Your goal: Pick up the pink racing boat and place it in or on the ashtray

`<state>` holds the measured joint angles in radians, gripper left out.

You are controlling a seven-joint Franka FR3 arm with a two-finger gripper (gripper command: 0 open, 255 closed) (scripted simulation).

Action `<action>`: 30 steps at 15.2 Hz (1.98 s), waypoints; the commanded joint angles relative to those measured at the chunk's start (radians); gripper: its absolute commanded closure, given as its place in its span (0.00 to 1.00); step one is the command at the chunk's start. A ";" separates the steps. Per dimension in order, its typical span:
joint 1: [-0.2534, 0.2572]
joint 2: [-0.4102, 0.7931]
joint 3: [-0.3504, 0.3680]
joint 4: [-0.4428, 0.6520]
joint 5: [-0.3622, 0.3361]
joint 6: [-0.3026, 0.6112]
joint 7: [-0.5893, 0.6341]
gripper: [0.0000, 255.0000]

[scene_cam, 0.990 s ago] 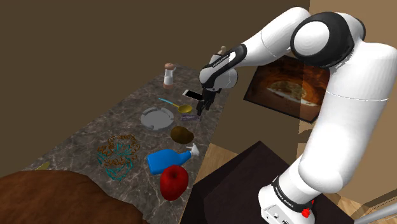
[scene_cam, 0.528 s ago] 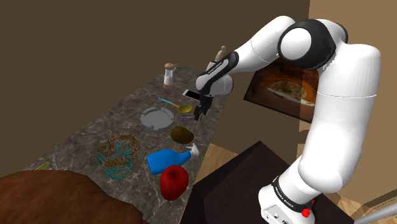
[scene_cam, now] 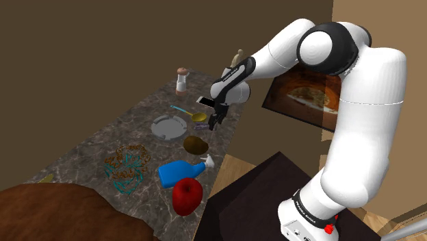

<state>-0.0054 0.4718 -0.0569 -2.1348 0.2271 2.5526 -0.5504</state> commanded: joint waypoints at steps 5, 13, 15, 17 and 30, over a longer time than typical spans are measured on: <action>0.000 0.000 0.000 0.000 0.000 0.000 0.000 1.00; 0.004 -0.035 -0.006 -0.005 -0.009 -0.030 0.009 1.00; 0.006 -0.058 -0.010 -0.007 -0.015 -0.050 0.014 1.00; 0.009 -0.081 -0.013 -0.009 -0.021 -0.071 0.020 1.00; 0.018 -0.206 -0.029 0.002 -0.056 -0.205 0.055 1.00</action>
<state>0.0112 0.2714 -0.0860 -2.1320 0.1723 2.3527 -0.4979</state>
